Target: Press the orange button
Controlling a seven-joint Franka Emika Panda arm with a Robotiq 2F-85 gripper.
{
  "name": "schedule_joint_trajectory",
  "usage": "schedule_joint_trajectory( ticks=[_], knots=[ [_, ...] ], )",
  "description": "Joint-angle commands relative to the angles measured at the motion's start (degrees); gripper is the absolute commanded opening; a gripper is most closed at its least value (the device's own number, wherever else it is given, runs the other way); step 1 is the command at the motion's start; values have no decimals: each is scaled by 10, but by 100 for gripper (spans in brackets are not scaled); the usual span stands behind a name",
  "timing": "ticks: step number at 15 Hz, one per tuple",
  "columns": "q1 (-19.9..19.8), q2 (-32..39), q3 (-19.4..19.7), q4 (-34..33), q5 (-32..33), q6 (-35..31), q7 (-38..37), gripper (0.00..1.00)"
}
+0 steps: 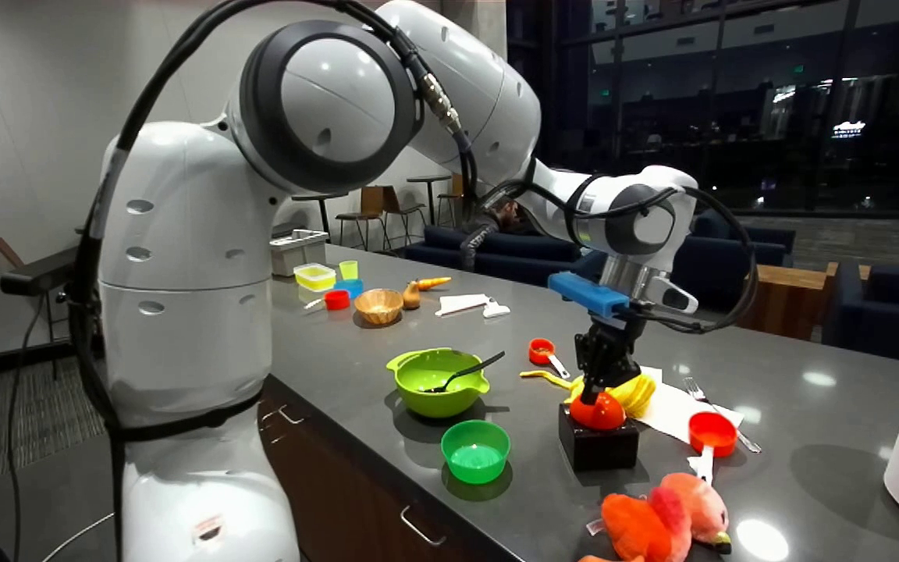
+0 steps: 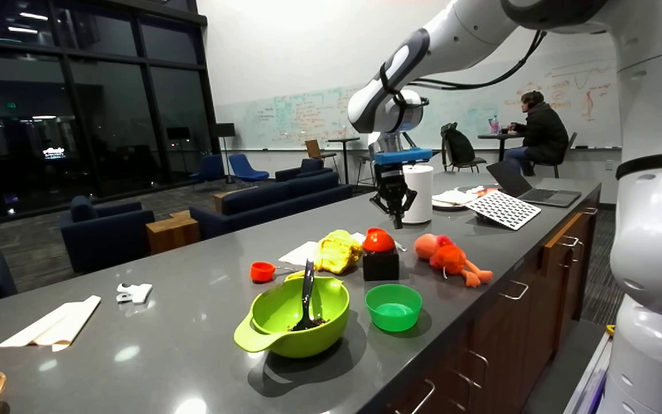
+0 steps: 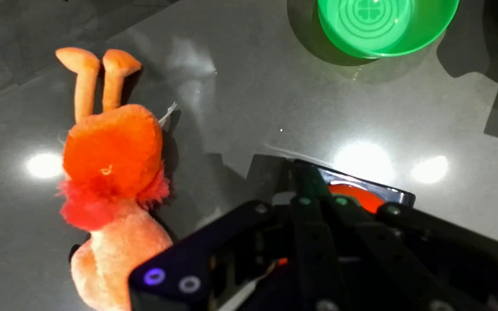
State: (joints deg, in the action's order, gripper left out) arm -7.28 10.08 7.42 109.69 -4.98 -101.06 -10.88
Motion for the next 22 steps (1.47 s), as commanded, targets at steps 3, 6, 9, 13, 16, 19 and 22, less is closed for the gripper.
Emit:
schedule_joint_trajectory(
  ticks=[3,6,9,13,16,19,22],
  knots=[
    [9,-9,-11,12,-5,-3,28,0],
    [12,0,-15,2,0,-2,39,0],
    [13,11,-16,-8,2,-2,56,0],
    [13,23,-18,-23,6,2,77,0],
    [11,38,-19,-38,4,5,92,0],
    [8,58,-19,-54,-1,5,108,0],
    [4,74,-19,-65,-6,7,121,0]
  ],
)
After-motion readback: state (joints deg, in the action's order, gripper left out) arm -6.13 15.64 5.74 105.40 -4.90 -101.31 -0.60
